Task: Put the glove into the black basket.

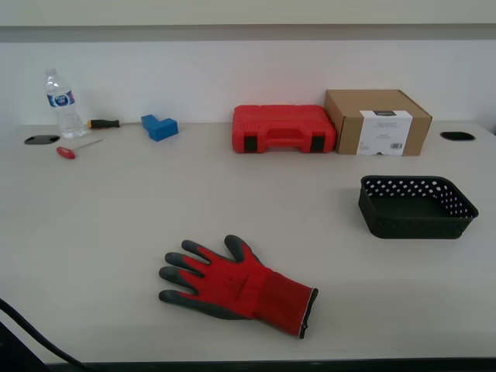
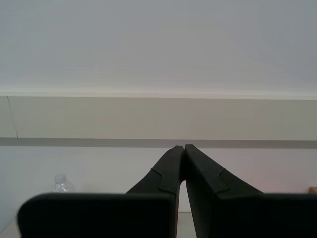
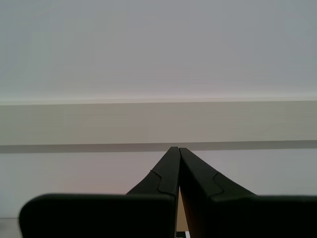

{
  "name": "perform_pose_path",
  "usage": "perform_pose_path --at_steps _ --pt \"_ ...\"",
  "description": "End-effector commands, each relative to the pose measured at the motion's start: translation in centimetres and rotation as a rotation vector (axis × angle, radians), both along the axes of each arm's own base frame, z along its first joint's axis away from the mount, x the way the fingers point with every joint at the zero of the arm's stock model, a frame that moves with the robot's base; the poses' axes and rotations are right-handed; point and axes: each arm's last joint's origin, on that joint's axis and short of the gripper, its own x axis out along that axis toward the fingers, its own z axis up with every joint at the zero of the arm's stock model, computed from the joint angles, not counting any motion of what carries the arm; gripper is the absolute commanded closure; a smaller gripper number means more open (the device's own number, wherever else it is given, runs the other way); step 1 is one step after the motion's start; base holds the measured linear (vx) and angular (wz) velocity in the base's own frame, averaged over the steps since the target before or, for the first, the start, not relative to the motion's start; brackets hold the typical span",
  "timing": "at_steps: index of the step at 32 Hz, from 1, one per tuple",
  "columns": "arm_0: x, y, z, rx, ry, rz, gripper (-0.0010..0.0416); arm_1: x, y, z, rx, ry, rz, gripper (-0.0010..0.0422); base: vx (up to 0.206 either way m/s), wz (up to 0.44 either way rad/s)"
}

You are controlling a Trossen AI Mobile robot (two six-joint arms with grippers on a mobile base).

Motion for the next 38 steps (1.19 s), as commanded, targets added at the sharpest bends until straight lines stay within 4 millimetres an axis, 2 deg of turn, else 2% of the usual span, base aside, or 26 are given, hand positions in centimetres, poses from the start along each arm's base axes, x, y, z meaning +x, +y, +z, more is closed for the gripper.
perform_pose_path --at_steps 1,38 --pt "0.0 0.01 0.06 -0.001 -0.004 0.001 0.0405 0.01 0.01 0.03 0.0 -0.003 0.001 0.0412 0.0 0.0" --pt "0.0 0.01 0.06 -0.001 -0.004 0.001 0.0405 0.01 0.01 0.03 0.0 -0.003 0.001 0.0412 0.0 0.0"
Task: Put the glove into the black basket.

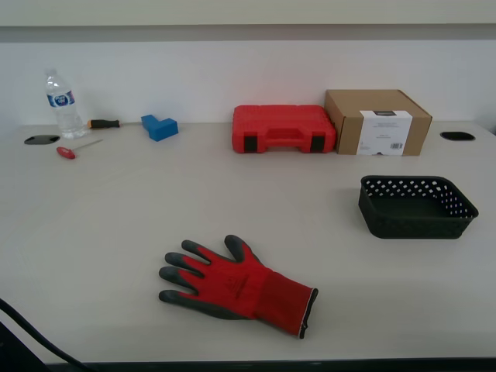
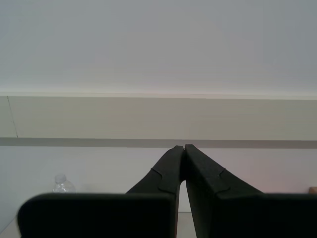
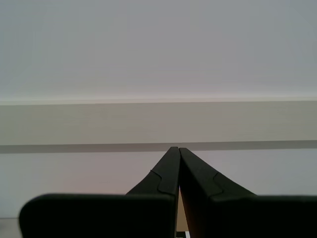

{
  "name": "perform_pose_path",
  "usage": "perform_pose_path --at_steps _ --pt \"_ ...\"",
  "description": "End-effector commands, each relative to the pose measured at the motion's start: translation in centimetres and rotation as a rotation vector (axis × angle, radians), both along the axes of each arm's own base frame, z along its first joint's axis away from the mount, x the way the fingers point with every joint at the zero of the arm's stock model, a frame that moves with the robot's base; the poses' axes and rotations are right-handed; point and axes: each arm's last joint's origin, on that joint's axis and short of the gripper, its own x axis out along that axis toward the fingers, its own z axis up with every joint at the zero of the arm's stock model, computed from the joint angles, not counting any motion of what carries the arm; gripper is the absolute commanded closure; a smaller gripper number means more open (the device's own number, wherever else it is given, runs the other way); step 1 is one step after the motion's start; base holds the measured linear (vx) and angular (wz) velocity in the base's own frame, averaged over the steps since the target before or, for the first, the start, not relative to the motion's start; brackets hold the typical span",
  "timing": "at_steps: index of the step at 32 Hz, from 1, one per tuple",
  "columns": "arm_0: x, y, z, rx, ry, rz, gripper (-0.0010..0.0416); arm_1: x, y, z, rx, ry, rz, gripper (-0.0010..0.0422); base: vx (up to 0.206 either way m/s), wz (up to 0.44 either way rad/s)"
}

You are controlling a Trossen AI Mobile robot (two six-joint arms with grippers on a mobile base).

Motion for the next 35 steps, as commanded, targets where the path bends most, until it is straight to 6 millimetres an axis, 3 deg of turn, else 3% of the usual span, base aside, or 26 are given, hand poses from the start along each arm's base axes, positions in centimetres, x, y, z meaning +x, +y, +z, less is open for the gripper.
perform_pose_path --at_steps 1,24,29,35 --pt "0.0 0.0 0.1 -0.001 -0.004 0.0 0.0405 0.0 0.0 0.0 0.0 -0.003 0.001 0.0412 0.0 0.0" --pt "0.0 0.0 0.1 0.0 -0.005 0.007 0.0405 0.0 0.0 0.0 0.0 -0.003 0.001 0.0412 0.0 0.0" --pt "0.2 1.0 0.9 0.012 0.047 0.313 0.0405 0.0 0.0 0.0 -0.001 -0.002 0.001 0.0412 0.0 0.0" --pt "0.3 2.4 3.5 0.074 0.331 0.569 0.0405 0.0 0.0 0.0 0.0 -0.002 0.001 0.0412 0.0 0.0"
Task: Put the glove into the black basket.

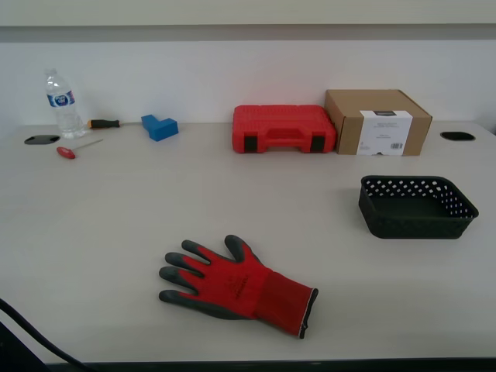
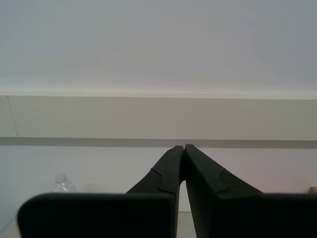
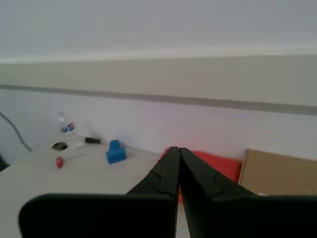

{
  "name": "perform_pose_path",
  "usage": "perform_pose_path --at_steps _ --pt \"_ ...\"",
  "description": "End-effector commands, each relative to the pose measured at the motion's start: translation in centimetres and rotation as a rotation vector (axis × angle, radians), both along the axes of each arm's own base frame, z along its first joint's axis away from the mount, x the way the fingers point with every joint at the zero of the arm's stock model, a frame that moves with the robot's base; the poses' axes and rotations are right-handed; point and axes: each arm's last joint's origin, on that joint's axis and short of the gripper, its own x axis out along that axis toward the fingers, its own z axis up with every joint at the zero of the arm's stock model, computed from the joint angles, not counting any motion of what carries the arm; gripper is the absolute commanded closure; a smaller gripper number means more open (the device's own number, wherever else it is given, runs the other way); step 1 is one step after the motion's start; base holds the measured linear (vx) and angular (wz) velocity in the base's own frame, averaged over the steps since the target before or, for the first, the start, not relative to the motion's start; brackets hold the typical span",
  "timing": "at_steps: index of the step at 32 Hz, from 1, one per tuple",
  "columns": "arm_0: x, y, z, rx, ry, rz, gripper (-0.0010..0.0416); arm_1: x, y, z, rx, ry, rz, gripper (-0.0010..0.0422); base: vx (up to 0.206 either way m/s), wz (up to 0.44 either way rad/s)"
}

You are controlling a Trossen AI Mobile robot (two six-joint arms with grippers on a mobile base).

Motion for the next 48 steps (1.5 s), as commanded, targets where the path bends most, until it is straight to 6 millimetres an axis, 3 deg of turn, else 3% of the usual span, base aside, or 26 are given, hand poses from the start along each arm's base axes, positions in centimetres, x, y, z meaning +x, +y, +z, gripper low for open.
perform_pose_path --at_steps 1,7,12,19,21,26,32,39,44,48 --pt "-0.3 0.7 1.3 0.01 0.135 0.105 0.0405 0.0 0.0 0.0 0.0 -0.003 0.001 0.0412 0.0 0.0" --pt "-1.3 3.1 3.0 0.006 0.305 0.232 0.0405 0.0 0.0 0.0 -0.001 -0.003 0.001 0.0412 0.0 0.0" --pt "-2.2 6.8 2.1 0.0 0.38 0.391 0.0405 0.0 0.0 0.0 0.0 -0.002 0.001 0.0412 0.0 0.0" --pt "-1.3 13.3 -2.8 -0.085 0.594 0.585 0.0405 0.0 0.0 0.0 -0.001 -0.002 0.001 0.0412 0.0 0.0" --pt "-0.1 15.4 -6.0 -0.133 0.709 0.615 0.0405 0.0 0.0 0.0 -0.001 -0.002 0.001 0.0412 0.0 0.0" --pt "2.7 17.8 -11.1 -0.203 0.873 0.622 0.0405 0.0 0.0 0.0 -0.001 -0.002 0.001 0.0412 0.0 0.0" --pt "5.2 20.2 -13.9 -0.253 0.934 0.58 0.0405 0.0 0.0 0.1 -0.001 -0.003 0.003 0.0412 0.0 0.0" --pt "6.5 24.0 -16.2 -0.386 0.996 0.505 0.0405 0.0 0.0 0.0 -0.001 -0.002 0.006 0.0412 0.0 0.0" --pt "6.0 25.4 -18.7 -0.439 1.067 0.526 0.0405 0.0 0.0 0.0 -0.001 -0.002 0.006 0.0412 0.0 0.0" --pt "4.5 26.9 -22.3 -0.51 1.14 0.556 0.0405 0.0 0.0 0.0 -0.001 -0.002 0.005 0.0412 0.0 0.0"
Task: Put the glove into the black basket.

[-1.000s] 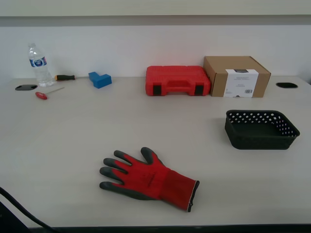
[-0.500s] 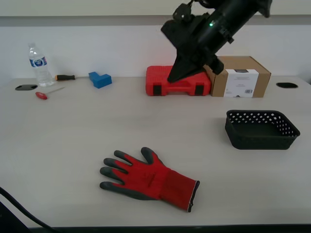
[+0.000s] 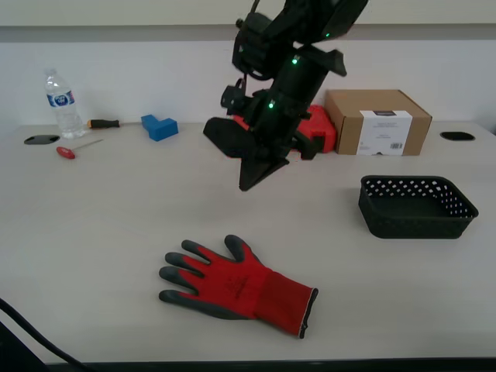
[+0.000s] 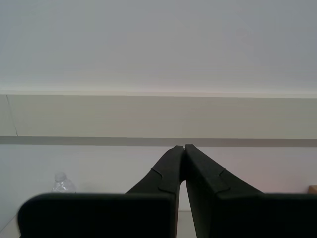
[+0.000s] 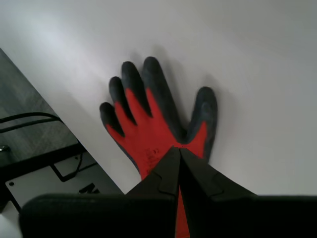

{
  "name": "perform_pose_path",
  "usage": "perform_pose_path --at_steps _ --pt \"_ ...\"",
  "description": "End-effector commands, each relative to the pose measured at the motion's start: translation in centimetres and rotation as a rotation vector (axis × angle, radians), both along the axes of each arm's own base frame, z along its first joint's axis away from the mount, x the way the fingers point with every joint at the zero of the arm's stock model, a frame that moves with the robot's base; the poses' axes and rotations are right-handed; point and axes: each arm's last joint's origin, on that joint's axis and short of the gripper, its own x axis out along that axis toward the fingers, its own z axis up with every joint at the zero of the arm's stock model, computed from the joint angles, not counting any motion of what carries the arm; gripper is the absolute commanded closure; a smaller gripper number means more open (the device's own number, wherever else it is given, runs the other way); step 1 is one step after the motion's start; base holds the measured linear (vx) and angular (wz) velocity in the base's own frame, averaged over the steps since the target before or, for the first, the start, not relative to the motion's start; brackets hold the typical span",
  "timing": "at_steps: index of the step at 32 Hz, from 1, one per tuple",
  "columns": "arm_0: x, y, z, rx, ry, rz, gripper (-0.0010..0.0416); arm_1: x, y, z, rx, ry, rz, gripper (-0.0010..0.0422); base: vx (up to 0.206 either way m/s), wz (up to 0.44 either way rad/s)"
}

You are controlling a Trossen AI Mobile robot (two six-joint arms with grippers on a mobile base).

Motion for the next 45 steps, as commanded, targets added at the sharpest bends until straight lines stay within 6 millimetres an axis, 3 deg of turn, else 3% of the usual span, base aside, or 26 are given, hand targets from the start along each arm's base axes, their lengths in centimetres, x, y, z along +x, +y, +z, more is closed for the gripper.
perform_pose_path --at_steps 1,5,8,19,24,33,37,45 --pt "-1.0 0.8 -2.1 -0.046 0.038 0.03 0.0405 0.0 0.0 0.1 -0.001 -0.006 0.001 0.0412 0.0 0.0" --pt "-2.1 2.5 -4.8 -0.08 0.08 0.08 0.0405 0.0 0.0 0.1 -0.001 -0.006 0.001 0.0412 0.0 0.0" --pt "-1.6 3.8 -6.0 -0.085 0.07 0.096 0.0405 0.0 0.0 0.1 -0.001 -0.006 0.0 0.0412 0.0 0.0" --pt "-0.2 4.8 -7.2 -0.152 0.016 0.097 0.0396 0.0 0.0 0.0 -0.001 -0.005 0.0 0.0412 0.0 0.0" --pt "-0.3 4.2 -9.1 -0.201 0.038 0.107 0.0287 0.0 0.0 0.0 -0.001 -0.003 0.0 0.0412 0.0 0.0" --pt "-0.5 3.8 -10.3 -0.26 -0.001 0.124 0.0154 0.0 0.0 0.1 -0.001 -0.005 0.001 0.0412 0.0 0.0" --pt "-0.4 3.7 -10.6 -0.277 -0.05 0.129 0.0154 0.0 0.0 0.0 -0.001 -0.005 0.001 0.0412 0.0 0.0" --pt "-0.4 4.1 -13.1 -0.238 0.016 0.134 0.0179 0.0 0.0 0.0 -0.001 -0.003 0.0 0.0412 0.0 0.0"
